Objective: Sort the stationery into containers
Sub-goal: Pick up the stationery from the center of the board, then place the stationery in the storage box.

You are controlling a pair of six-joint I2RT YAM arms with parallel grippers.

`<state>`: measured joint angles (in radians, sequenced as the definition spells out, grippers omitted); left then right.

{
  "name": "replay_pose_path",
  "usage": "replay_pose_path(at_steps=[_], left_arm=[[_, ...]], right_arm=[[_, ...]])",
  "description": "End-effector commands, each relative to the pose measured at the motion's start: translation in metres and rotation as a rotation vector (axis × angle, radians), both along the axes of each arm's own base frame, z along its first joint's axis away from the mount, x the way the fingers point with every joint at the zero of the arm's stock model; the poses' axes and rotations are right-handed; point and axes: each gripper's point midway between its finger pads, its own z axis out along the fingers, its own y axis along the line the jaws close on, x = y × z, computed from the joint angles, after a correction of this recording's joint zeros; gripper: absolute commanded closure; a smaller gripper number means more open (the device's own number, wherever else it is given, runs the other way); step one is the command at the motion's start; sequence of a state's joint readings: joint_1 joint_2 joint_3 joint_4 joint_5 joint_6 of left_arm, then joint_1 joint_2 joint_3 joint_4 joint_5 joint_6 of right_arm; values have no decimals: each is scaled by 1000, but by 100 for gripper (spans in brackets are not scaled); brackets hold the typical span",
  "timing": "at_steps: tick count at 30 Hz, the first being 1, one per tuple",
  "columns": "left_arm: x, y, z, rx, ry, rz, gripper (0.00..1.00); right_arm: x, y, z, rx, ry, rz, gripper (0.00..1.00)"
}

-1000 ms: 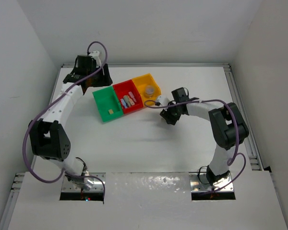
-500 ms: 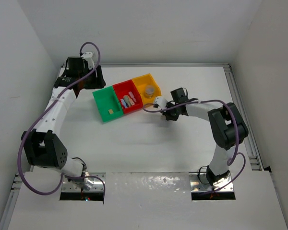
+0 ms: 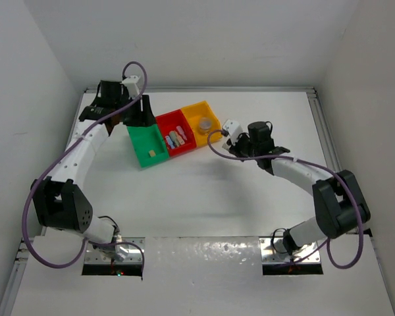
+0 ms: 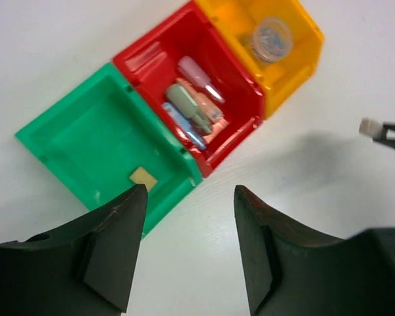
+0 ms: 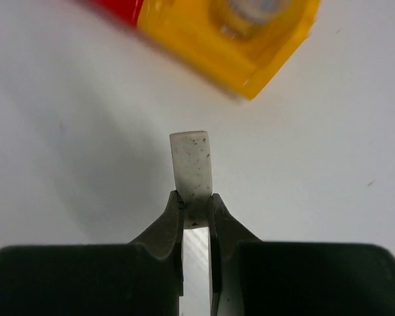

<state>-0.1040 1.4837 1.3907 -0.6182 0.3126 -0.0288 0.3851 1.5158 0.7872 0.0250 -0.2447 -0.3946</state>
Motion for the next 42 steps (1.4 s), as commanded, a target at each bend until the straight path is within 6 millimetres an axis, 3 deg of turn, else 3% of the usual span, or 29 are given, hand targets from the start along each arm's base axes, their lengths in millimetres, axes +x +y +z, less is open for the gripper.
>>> replay_pose_path(at_steps=[1,3,5,6,7,8,10,12,15,19,22,26,32,39,42], left_arm=[[-13,-34,20,-64,-60,-146,45],[-20,-56,19,-108,-40,-219,43],[-24,-76,17,-132,-31,-274,38],[-26,-83,18,-145,-26,-295,37],[-25,-89,16,-155,-18,-307,34],[-26,-96,18,-167,-17,-321,33],[-25,-104,20,-184,-20,-335,32],[-21,-107,22,-201,-20,-327,32],[-18,-107,17,-201,-5,-306,37],[-16,-102,-5,-182,39,-258,41],[-12,-105,-4,-196,38,-248,44],[-6,-108,-3,-224,44,-242,57],[-6,-106,-9,-221,65,-230,71],[-22,-106,-7,-246,81,-271,68],[-26,-107,-12,-252,96,-279,74]], right_arm=[[26,28,70,245,-187,-131,100],[30,61,101,382,-250,-181,100],[32,88,109,469,-235,-244,100],[38,104,126,507,-250,-248,100],[42,117,117,520,-211,-273,100],[42,135,128,531,-221,-260,100],[44,152,121,516,-218,-262,100],[42,166,131,570,-231,-252,100],[40,175,137,622,-204,-231,100],[31,189,137,628,-196,-200,100],[26,197,135,636,-186,-186,100],[20,204,139,650,-185,-160,100],[22,202,143,660,-194,-166,100],[30,196,143,652,-211,-199,100],[30,197,145,660,-213,-196,100]])
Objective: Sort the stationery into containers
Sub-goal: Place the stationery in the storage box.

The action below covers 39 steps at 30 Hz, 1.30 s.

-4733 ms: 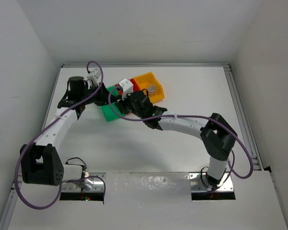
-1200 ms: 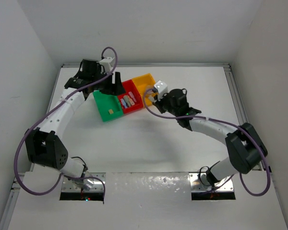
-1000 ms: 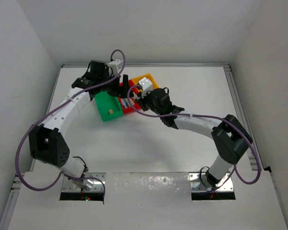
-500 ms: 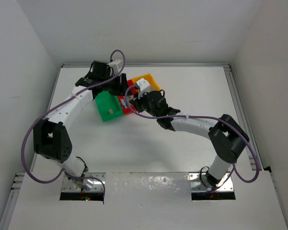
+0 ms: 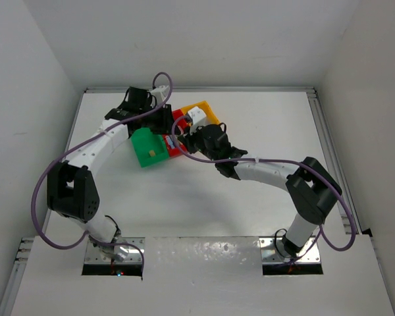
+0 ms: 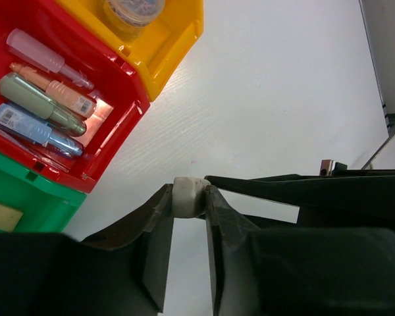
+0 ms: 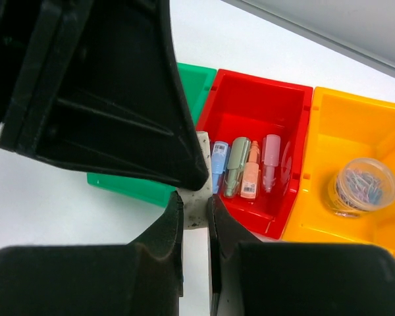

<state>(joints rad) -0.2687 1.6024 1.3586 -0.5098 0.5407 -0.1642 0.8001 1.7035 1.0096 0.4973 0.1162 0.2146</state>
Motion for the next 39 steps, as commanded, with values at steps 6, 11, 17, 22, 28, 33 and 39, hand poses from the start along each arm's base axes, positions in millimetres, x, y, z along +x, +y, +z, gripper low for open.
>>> replay_pose_path(at_steps=[6,11,17,22,28,33,39], left_arm=[[4,-3,21,-53,-52,-6,100],[20,26,18,13,-60,75,100],[40,109,-1,221,-74,250,100],[40,135,-36,291,-18,301,100],[48,127,-81,297,68,235,100],[61,125,-109,313,106,244,96],[74,117,-111,302,62,232,71]], right_arm=[[9,14,45,116,-77,21,100],[3,16,38,110,-31,67,57],[5,-27,24,100,8,-19,19],[7,-65,18,53,6,-106,18],[14,-90,6,-2,54,-180,18],[10,-98,1,-43,58,-186,20],[7,-103,-5,-69,62,-190,20]])
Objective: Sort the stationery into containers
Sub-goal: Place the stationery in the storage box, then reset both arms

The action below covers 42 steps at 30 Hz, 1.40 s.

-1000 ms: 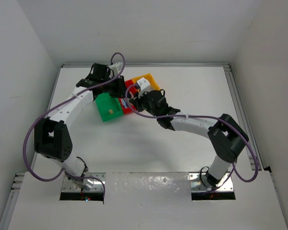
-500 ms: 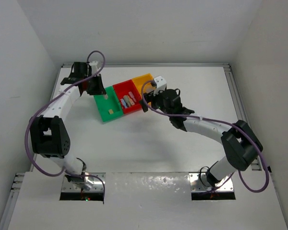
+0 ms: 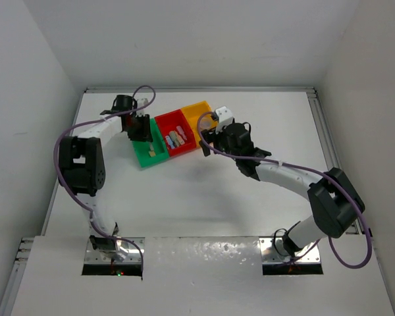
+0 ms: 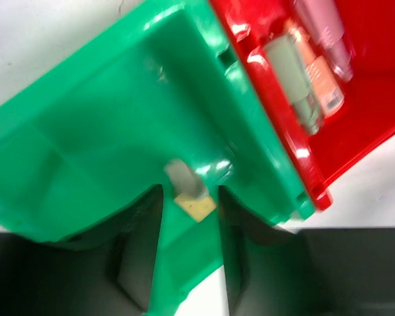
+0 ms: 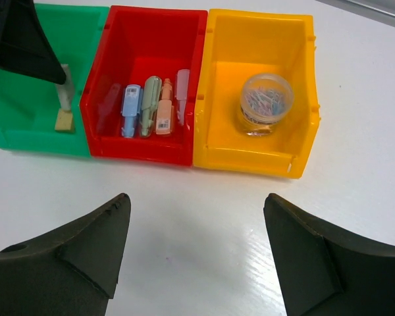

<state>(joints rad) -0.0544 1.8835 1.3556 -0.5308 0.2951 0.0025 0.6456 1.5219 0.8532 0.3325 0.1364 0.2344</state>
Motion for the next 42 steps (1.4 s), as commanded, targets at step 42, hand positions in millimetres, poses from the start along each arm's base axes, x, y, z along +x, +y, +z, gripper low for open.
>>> replay_pose_path(at_steps=[42], left_arm=[[-42,236,89,335,-237,568,34]], right_arm=[[-16,-303,-22,-188,318,-1108,1]])
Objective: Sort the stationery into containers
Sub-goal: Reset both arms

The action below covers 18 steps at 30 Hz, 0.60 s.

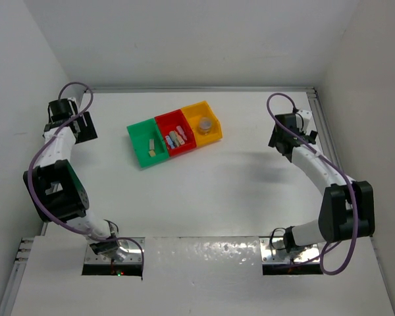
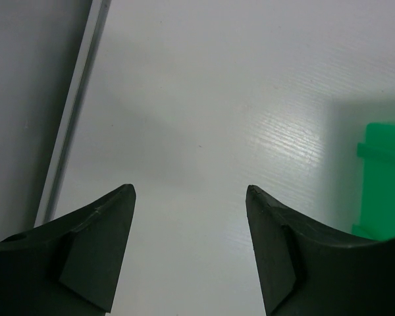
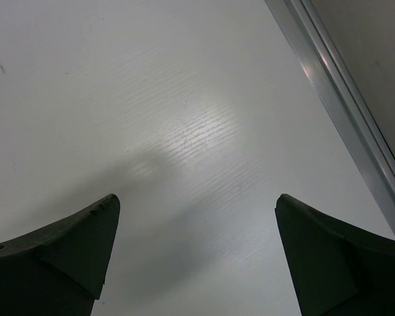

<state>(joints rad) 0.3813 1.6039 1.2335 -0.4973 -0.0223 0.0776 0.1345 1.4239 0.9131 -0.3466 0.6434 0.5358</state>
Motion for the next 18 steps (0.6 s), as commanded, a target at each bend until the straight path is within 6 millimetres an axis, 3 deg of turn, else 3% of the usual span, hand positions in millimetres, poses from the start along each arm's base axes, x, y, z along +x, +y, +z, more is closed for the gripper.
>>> replay_pose_path(at_steps=[1,18], left_arm=[[1,3,24,21,-85,5,34],[-2,-5,11,-24,-82,-14,33]], right_arm=[[9,2,15,0,-44,-13,1],[1,-1,24,-6,-109,-13,1]])
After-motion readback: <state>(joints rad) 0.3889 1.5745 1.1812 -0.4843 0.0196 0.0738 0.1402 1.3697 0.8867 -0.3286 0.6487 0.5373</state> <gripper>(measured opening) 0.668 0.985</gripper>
